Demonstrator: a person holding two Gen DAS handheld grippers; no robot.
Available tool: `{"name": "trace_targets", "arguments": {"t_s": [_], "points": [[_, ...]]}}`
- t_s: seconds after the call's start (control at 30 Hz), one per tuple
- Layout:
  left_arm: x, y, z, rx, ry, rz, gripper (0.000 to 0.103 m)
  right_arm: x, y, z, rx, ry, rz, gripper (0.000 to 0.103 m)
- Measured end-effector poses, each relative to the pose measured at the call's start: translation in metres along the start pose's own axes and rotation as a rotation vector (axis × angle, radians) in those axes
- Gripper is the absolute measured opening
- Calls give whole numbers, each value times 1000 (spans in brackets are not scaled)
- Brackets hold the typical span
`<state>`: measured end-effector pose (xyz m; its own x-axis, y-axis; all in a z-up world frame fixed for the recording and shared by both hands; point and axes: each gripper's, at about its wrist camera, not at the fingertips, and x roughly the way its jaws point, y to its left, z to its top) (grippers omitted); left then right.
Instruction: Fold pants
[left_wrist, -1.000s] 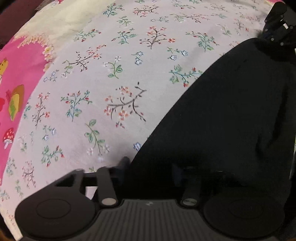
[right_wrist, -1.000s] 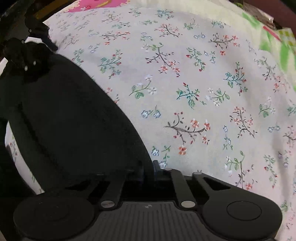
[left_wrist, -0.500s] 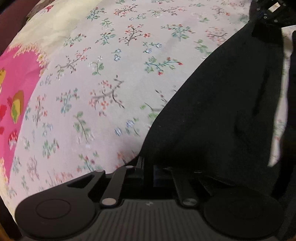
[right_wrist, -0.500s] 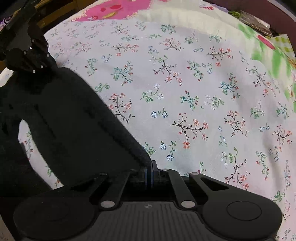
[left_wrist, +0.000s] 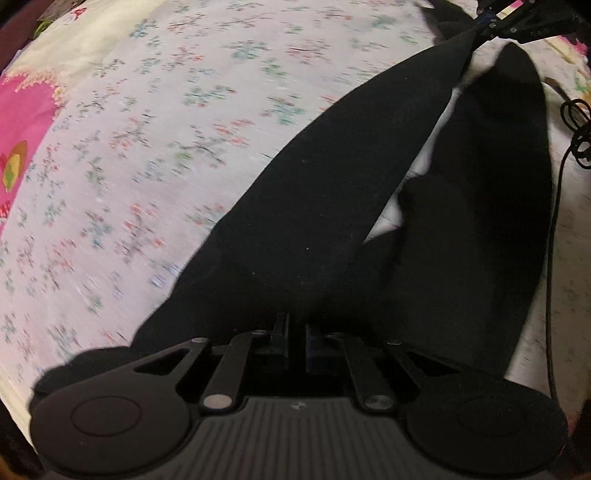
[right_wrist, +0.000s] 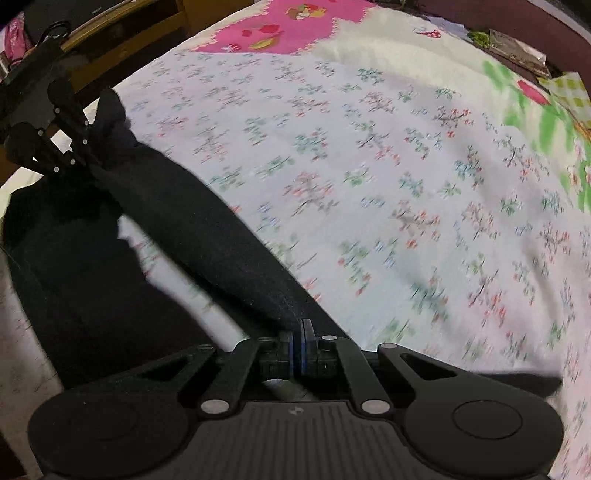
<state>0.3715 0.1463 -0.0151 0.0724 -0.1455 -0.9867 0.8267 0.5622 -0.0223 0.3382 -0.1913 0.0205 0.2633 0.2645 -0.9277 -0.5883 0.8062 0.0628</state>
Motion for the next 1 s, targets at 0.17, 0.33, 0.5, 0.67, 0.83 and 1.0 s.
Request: {"name": "trace_targets", "arguments": {"t_s": [0.17,0.33,0.5,0.67,0.83,1.0], "points": [[-6,-31,-23,-27,20,-93,11,-19,26,-20,-5,26,29,0],[-4,-66,-43,-37,-3,-52,11,-21,41,-34,7,31,43,0],[-15,-60,-46,3,-100,88,15,-11,48,-34,-18,30,34,0],[-13,-47,-41,195,-134,275,23,-8,44,-35,1,36,31,0],[4,-57,-29,442,-79,251,36,-4,40,-31,3,59,32,0],[2,-51,-23,444,-79,257,37,-5,35,-28,19,59,41,0]]}}
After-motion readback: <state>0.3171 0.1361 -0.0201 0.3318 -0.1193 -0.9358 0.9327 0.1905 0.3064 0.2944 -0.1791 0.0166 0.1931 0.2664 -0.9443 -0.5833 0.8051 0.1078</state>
